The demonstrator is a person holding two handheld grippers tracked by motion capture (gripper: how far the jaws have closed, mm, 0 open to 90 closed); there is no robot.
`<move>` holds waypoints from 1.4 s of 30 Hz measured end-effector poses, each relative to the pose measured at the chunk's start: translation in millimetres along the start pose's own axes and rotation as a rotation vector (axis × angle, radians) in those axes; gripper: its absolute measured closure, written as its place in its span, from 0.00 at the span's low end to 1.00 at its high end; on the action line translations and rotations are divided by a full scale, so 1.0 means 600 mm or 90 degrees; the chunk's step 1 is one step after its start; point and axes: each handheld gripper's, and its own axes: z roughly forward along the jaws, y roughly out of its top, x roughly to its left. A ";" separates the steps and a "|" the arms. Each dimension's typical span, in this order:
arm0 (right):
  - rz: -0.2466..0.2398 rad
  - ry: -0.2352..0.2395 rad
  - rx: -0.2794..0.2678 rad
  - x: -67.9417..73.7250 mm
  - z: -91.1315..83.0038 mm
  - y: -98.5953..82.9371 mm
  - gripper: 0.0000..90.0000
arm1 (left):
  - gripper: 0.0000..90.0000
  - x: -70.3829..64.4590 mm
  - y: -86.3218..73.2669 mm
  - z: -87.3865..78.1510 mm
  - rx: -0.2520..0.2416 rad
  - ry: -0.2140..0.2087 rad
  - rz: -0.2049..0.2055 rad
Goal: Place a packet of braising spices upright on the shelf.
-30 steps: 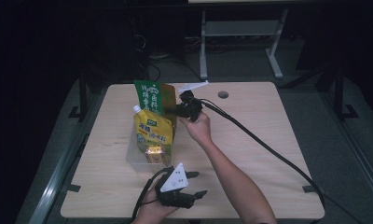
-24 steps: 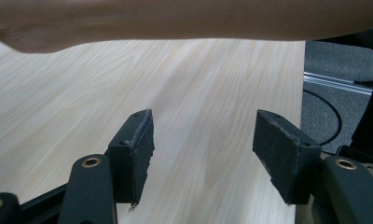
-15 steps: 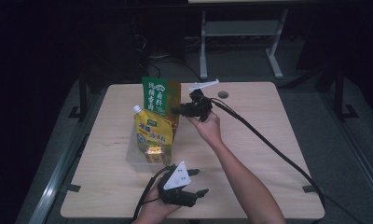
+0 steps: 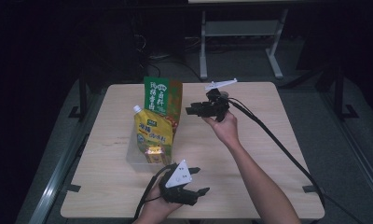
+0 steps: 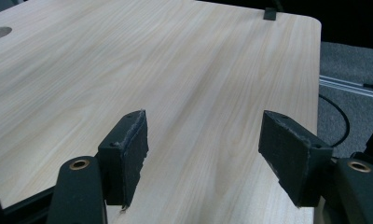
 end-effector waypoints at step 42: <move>0.016 -0.049 0.023 -0.032 -0.132 -0.058 0.51 | 0.32 0.022 -0.003 0.001 -0.001 0.022 -0.035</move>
